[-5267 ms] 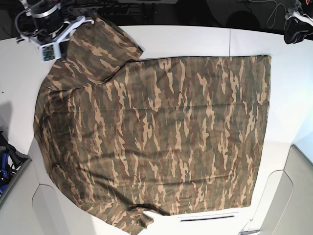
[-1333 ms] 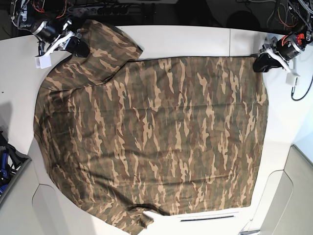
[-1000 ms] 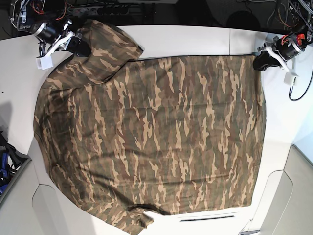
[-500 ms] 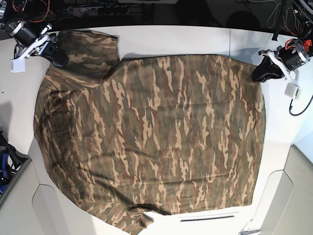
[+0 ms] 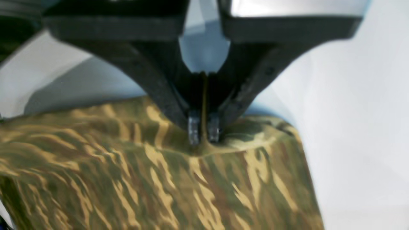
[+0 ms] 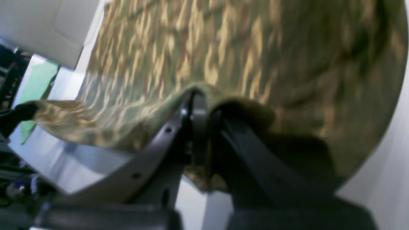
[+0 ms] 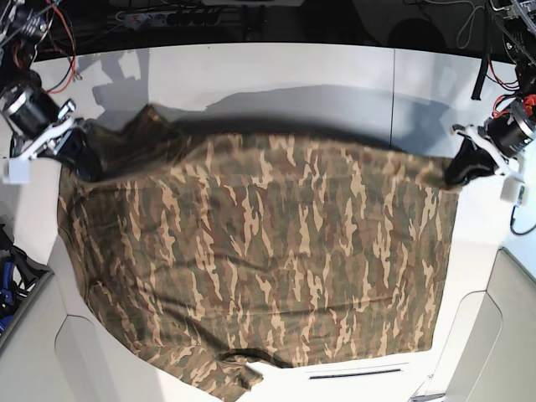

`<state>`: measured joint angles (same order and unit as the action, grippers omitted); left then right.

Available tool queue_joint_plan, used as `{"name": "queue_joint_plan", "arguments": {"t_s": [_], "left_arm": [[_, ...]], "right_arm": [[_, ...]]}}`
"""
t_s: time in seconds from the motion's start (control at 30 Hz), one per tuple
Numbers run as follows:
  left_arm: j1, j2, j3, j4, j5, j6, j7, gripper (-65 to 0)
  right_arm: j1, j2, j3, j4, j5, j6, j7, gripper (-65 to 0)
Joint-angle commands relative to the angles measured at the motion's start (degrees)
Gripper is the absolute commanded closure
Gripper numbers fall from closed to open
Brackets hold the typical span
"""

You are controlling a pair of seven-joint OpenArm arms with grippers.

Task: Fold the T-shirt properly
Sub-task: 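Lift the shoulders and fold them over toward the hem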

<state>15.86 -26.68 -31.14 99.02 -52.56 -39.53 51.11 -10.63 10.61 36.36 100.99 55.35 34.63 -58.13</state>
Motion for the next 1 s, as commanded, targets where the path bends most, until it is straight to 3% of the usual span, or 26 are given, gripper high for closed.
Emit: {"name": "queue_joint_plan", "arguments": {"t_s": [0.0,0.17,0.43,0.6,0.8,0.97], "left_arm": [[-1.2,-0.96,-0.5,-0.2,-0.07,-0.47,-1.81,0.0],[-5.9,-0.96,-0.37,-6.58,0.13,-0.47,-2.05,0.0],[-12.74,-0.94,-0.26,-13.05,0.33,-0.47,-2.14,0.0],[-15.85,-0.94,-0.26,-17.07,4.13,-0.47,-5.97,0.0],[-17.97,-0.96,2.32,-20.96,4.2,-0.47,-7.04,0.0],[-17.94,-0.96,6.34,-21.11,11.76,-0.47,-15.8,0.0]], "right_arm": [[1.97,0.81,0.31,0.72,0.2,0.09,1.57,0.0],[7.74,0.81,-1.38,0.68,-4.09,0.07,2.58,0.0],[14.4,0.83,-9.53,-1.11,-14.49,-0.35,7.13,0.0],[20.92,0.81,-12.66,-10.29,-17.53,-0.33,9.33,0.0],[29.18,1.11,-12.76,-23.43,-18.1,-0.31,11.98,0.0],[34.05,1.09,-12.87,-32.35,-18.73,-0.09,13.64,0.0]]}}
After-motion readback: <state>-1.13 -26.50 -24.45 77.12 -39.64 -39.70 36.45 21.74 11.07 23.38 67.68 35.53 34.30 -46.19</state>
